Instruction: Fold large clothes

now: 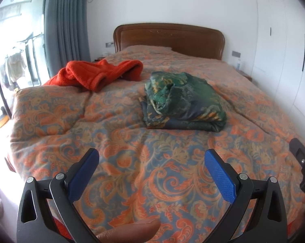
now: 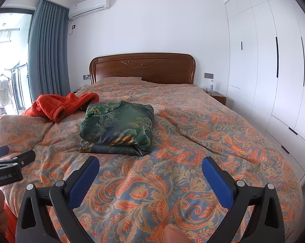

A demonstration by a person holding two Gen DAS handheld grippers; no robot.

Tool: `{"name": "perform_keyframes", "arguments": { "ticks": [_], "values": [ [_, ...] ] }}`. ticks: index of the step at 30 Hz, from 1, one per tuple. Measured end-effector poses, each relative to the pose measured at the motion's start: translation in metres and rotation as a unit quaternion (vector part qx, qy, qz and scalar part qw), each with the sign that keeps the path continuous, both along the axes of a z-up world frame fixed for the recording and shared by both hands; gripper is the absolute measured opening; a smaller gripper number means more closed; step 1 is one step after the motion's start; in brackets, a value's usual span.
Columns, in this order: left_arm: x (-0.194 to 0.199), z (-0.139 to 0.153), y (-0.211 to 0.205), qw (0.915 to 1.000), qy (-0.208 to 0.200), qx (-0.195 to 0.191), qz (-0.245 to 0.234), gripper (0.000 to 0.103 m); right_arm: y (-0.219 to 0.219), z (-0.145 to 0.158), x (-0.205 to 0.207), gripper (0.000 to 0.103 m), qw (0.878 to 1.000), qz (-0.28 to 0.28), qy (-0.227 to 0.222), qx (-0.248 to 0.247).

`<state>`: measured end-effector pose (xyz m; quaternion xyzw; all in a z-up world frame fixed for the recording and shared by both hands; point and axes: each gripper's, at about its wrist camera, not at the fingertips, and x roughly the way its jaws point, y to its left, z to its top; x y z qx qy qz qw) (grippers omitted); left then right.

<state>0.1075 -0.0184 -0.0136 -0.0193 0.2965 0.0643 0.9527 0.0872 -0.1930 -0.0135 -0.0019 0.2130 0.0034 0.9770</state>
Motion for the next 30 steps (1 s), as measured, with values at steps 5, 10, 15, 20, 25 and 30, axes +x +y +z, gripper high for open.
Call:
{"name": "perform_keyframes", "arguments": {
  "ticks": [5, 10, 15, 20, 25, 30],
  "values": [
    [-0.003, 0.002, -0.006, 0.9997, 0.007, 0.013, -0.018, 0.103, 0.006, 0.000, -0.001, 0.103, 1.000, 0.011, 0.004, -0.011],
    [-0.006, 0.007, -0.006, 0.9997, 0.005, 0.018, -0.019, 0.103, 0.010, 0.002, 0.000, 0.103, 1.000, 0.022, 0.015, -0.013],
    [-0.005, 0.010, -0.008, 0.9994, 0.007, 0.027, -0.020, 0.103, 0.018, 0.006, 0.000, 0.103, 0.999, 0.031, 0.028, -0.025],
    [-0.006, 0.014, -0.008, 0.9995, 0.007, 0.023, -0.020, 0.103, 0.024, 0.010, 0.001, 0.103, 0.998, 0.028, 0.039, -0.045],
    [-0.006, 0.019, -0.008, 0.9995, 0.002, 0.025, -0.021, 0.103, 0.026, 0.014, 0.007, 0.103, 0.996, 0.024, 0.070, -0.048],
    [-0.003, 0.020, -0.010, 0.9991, -0.001, 0.034, -0.025, 0.103, 0.029, 0.014, 0.011, 0.103, 0.995, 0.019, 0.083, -0.047]
  ]
}}
